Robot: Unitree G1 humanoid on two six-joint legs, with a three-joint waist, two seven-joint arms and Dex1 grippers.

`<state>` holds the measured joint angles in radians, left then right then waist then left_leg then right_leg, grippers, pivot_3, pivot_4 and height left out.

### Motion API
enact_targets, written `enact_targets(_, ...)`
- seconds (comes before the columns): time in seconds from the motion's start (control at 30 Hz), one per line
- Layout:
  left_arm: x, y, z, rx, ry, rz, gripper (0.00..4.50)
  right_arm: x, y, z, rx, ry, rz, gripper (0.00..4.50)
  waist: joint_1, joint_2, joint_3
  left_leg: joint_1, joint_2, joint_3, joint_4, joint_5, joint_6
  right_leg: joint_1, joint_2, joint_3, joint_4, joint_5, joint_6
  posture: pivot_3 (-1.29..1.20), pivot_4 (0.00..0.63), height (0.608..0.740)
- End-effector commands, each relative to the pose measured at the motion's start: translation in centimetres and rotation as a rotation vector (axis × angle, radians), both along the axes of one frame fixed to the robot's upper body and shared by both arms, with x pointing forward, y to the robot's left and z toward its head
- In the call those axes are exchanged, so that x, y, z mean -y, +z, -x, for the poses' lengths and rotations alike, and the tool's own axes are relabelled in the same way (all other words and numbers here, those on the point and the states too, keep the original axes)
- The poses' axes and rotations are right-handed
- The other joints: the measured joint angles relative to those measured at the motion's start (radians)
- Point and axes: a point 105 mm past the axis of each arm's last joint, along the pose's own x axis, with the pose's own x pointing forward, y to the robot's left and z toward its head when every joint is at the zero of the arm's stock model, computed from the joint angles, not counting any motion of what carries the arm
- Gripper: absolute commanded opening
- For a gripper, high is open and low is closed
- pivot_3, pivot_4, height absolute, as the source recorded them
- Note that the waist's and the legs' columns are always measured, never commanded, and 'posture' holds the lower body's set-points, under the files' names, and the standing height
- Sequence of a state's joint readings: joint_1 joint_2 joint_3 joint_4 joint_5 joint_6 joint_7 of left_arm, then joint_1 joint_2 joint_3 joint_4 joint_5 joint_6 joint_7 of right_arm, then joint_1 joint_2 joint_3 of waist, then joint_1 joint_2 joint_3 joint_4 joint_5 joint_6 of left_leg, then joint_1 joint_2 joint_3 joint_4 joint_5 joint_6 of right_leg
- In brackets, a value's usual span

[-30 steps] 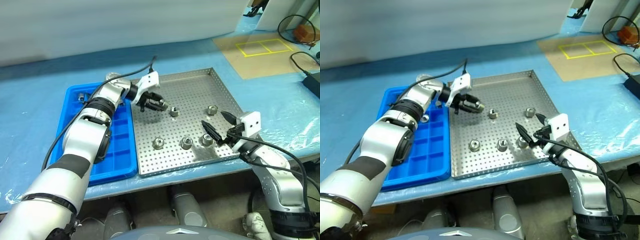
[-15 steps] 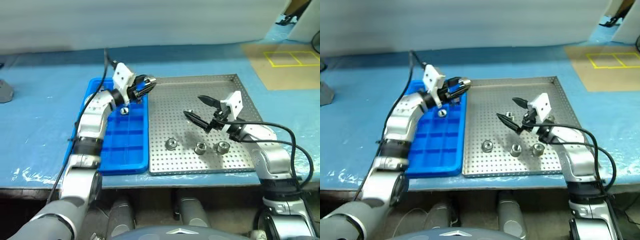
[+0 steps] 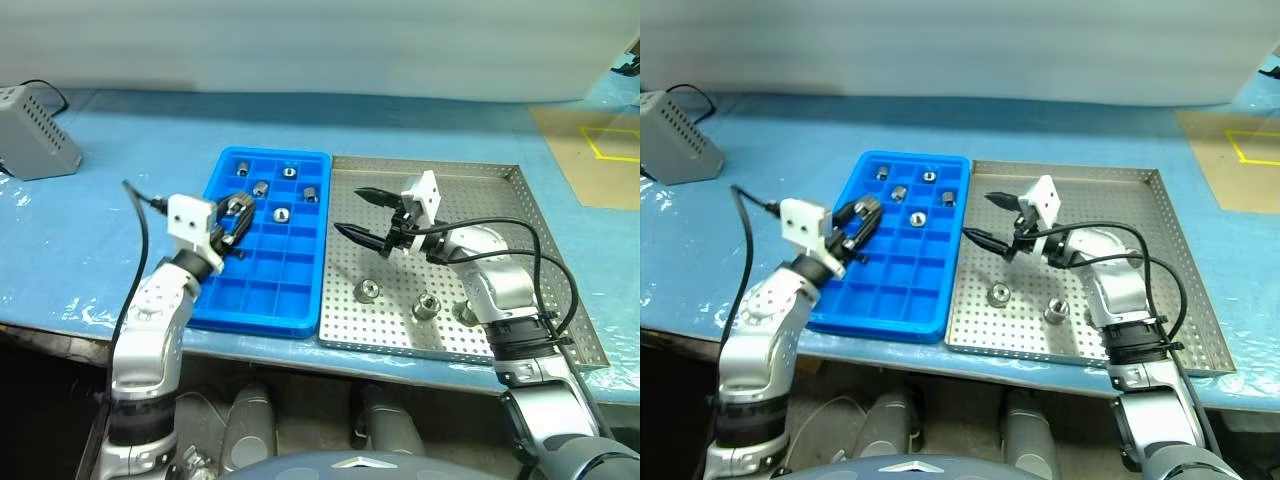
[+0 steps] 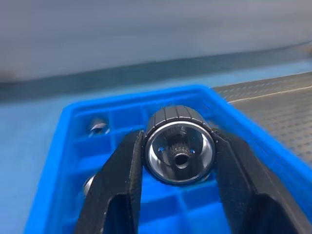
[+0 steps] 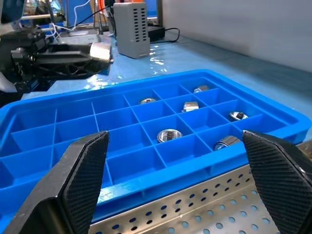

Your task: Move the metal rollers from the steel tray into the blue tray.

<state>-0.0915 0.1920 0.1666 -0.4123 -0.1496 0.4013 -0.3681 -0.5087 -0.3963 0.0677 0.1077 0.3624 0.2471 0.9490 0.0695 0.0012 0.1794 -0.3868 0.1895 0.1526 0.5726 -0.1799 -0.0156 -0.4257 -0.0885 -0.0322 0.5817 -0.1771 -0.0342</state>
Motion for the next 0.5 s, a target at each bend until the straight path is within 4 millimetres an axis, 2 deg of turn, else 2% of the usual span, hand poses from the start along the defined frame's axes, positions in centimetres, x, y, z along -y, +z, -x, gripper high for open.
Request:
enact_targets(0.03, -1.5, 0.2, 0.7, 0.016, 0.105, -0.038, 1.72, -0.9, 1.2, -0.1, 0.053, 0.045, 0.0, 4.5, 0.003, 0.0, 0.0, 0.0, 0.0, 0.0, -0.001, 0.0, 0.0, 0.0, 0.0, 0.0, 0.0, -0.001, 0.002, 0.15, 0.15, 0.74)
enact_targets(0.17, -2.9, -1.9, 1.3, -0.079, 0.204, -0.025, 1.72, -1.3, 0.9, -0.1, 0.048, 0.06, 0.005, 4.5, 0.008, 0.0, 0.0, 0.0, 0.0, 0.0, -0.002, 0.001, -0.001, -0.001, 0.0, 0.0, 0.0, -0.003, 0.005, 0.16, 0.15, 0.74)
enact_targets(0.47, -3.6, -4.2, 2.6, -0.215, 0.24, -0.009, 1.72, -1.4, 0.4, -0.2, 0.041, 0.051, 0.013, 4.5, 0.01, 0.0, 0.0, 0.0, 0.0, 0.0, -0.003, 0.001, -0.001, -0.002, 0.0, 0.0, -0.001, -0.001, 0.002, 0.14, 0.15, 0.74)
enact_targets(0.5, -3.6, -4.5, 2.7, -0.23, 0.234, -0.012, 2.07, -1.4, 0.4, -0.2, 0.041, 0.046, 0.014, 4.5, 0.01, 0.0, 0.0, 0.0, 0.0, 0.0, -0.004, 0.001, -0.001, -0.002, 0.0, 0.0, -0.001, -0.001, 0.002, 0.14, 0.15, 0.74)
